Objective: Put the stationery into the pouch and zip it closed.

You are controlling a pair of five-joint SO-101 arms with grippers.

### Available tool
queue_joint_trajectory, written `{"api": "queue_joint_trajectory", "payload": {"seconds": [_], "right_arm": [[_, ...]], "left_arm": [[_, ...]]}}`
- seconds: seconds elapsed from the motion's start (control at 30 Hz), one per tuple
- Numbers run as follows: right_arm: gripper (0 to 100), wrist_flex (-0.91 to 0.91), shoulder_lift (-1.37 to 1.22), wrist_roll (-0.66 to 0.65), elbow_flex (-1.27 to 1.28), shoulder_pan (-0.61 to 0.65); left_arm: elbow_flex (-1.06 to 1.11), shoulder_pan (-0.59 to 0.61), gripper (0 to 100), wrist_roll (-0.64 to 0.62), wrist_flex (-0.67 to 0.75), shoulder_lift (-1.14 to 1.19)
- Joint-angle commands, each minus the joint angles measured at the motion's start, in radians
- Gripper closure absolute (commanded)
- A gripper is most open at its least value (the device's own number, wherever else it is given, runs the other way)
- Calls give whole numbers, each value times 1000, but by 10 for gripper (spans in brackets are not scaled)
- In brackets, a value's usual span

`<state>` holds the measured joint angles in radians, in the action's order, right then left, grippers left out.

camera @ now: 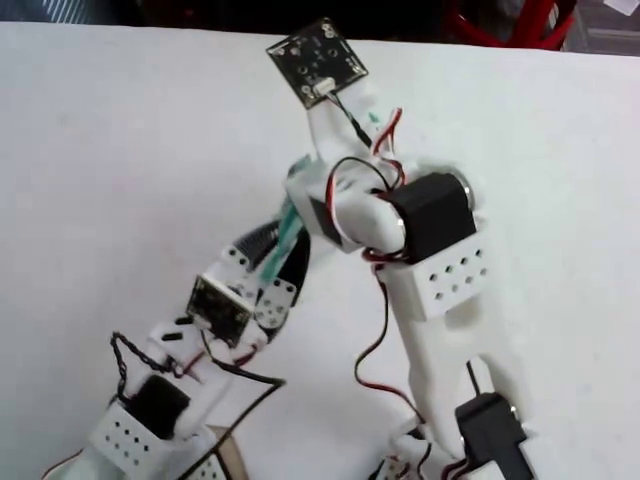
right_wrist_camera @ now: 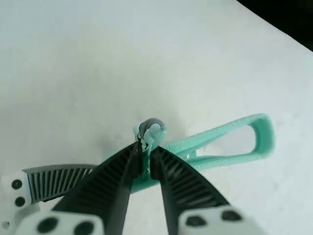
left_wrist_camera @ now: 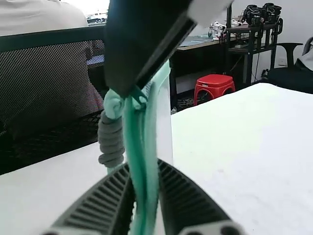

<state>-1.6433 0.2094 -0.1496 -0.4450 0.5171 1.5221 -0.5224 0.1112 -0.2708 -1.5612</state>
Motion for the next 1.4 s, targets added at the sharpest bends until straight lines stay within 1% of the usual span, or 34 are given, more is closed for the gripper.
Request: {"api": "queue_joint_trajectory", "payload": {"seconds": [0.0, 0.17, 0.37, 0.57, 0.63, 0.73, 0.83, 0.87, 0.97, 1.0, 1.07, 1.17, 1.27, 1.37], "right_arm": [[979, 64, -1, -15, 0, -91], [979, 122, 1, -95, 0, -168], [979, 168, -1, -137, -2, -200], [979, 340, -19, -140, 34, -308], [979, 358, -42, -140, 52, -325], [979, 289, -41, -140, 46, -311], [954, 160, 22, -140, -17, -236], [917, 110, 41, -140, -40, -200], [768, 7, 65, -133, -98, -97], [754, -15, 58, -133, -110, -76], [784, -36, 28, -132, -121, -53], [849, -39, -39, -132, -126, -67], [843, -41, -99, -132, -126, -99], [824, -39, -137, -132, -126, -104]], "left_arm": [[-12, -4, 977, -3, -18, -10], [-12, -4, 977, -3, -20, -10], [-12, -2, 977, 2, -20, -10], [-14, -2, 977, -2, -48, -10], [-14, -2, 977, 0, -48, -10], [-14, -2, 977, 3, -48, -10], [-12, -2, 977, 3, -46, -10], [-12, -2, 977, 3, -46, -10], [-12, -2, 977, 3, -46, -10], [-12, -2, 977, 3, -46, -10], [-12, -2, 977, 3, -46, -10], [-11, -2, 977, 3, -46, -10], [-11, -2, 977, 3, -46, -10], [-11, -2, 977, 3, -46, -10]]}}
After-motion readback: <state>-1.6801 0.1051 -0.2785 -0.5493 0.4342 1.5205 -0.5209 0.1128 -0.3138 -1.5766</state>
